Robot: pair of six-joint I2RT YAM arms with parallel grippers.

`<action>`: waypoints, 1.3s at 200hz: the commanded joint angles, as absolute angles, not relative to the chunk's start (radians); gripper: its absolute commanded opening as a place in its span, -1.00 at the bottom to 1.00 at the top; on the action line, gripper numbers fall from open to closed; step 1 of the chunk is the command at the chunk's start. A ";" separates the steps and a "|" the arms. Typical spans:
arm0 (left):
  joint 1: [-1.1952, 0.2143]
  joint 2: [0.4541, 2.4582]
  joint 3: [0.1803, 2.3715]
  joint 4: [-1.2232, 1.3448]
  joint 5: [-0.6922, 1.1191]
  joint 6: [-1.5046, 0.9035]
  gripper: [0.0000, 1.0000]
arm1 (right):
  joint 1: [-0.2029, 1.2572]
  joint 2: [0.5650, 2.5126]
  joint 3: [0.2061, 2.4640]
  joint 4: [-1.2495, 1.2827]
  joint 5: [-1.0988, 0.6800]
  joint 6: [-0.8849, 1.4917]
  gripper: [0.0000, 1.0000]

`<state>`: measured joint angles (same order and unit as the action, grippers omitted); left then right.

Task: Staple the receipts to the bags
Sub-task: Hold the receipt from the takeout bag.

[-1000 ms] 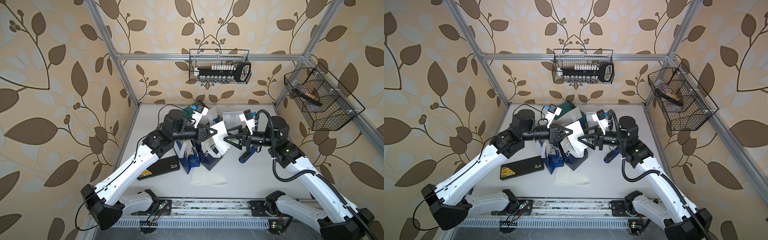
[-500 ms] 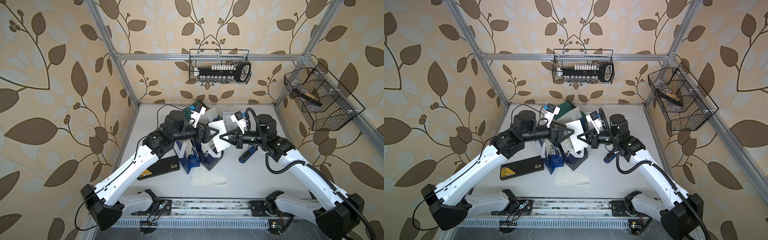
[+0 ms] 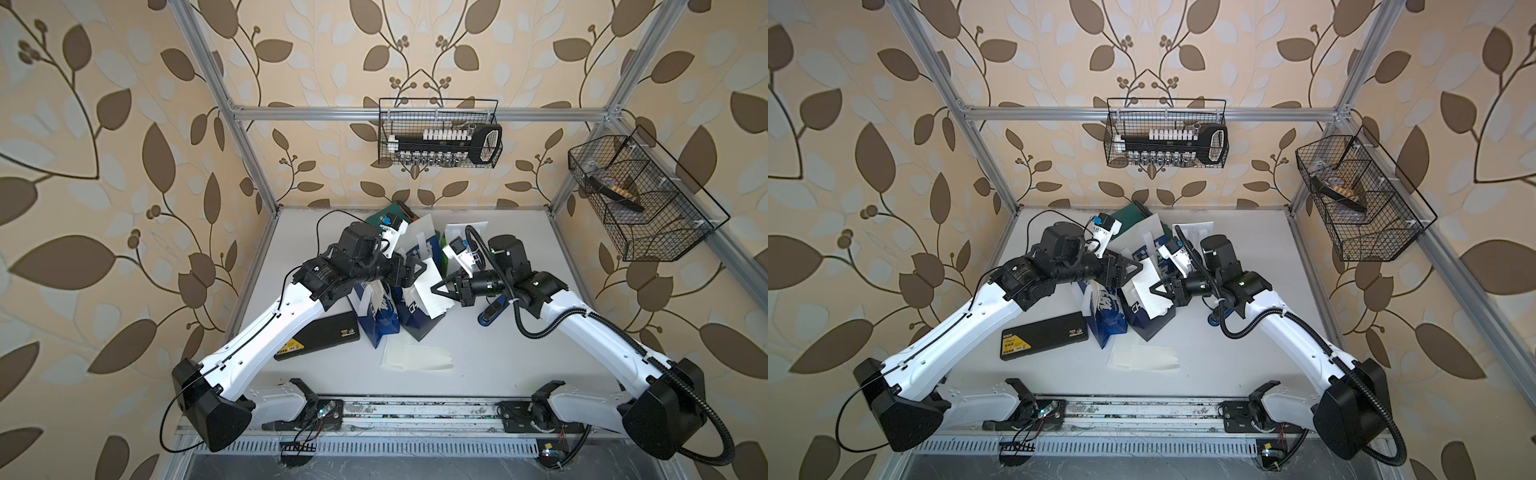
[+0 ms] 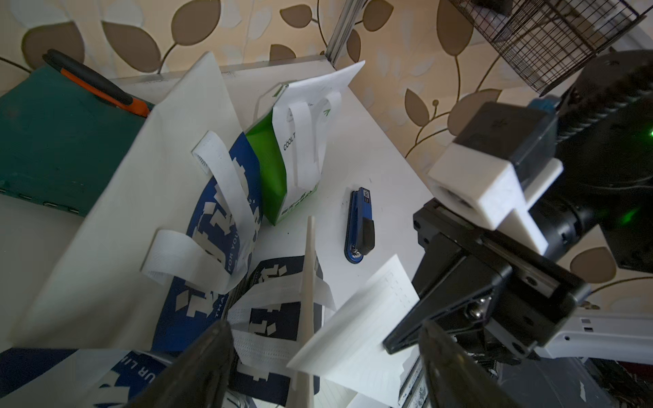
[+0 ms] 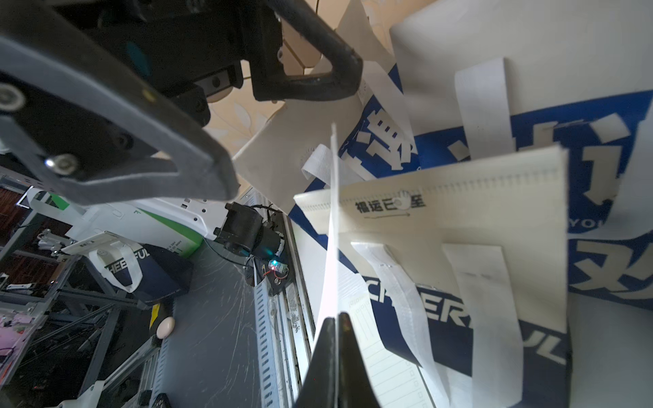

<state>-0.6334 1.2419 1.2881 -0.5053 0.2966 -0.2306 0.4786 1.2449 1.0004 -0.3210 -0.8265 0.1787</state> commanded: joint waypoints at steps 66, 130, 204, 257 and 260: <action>-0.628 1.250 1.274 -0.537 0.377 -0.165 0.58 | 0.491 1.323 0.966 -0.286 -0.710 0.143 -1.00; -0.629 1.266 1.249 -0.545 0.329 -0.147 0.47 | 0.492 1.326 0.946 -0.228 -0.718 0.154 -1.00; -0.629 1.284 1.226 -0.543 0.287 -0.126 0.16 | 0.492 1.331 0.923 -0.186 -0.753 0.192 -1.00; -0.629 1.276 1.209 -0.551 0.319 -0.130 0.09 | 0.490 1.334 0.911 -0.158 -0.754 0.220 -1.00; -0.628 1.276 1.208 -0.551 0.319 -0.132 0.09 | 0.490 1.336 0.910 -0.155 -0.755 0.222 -1.00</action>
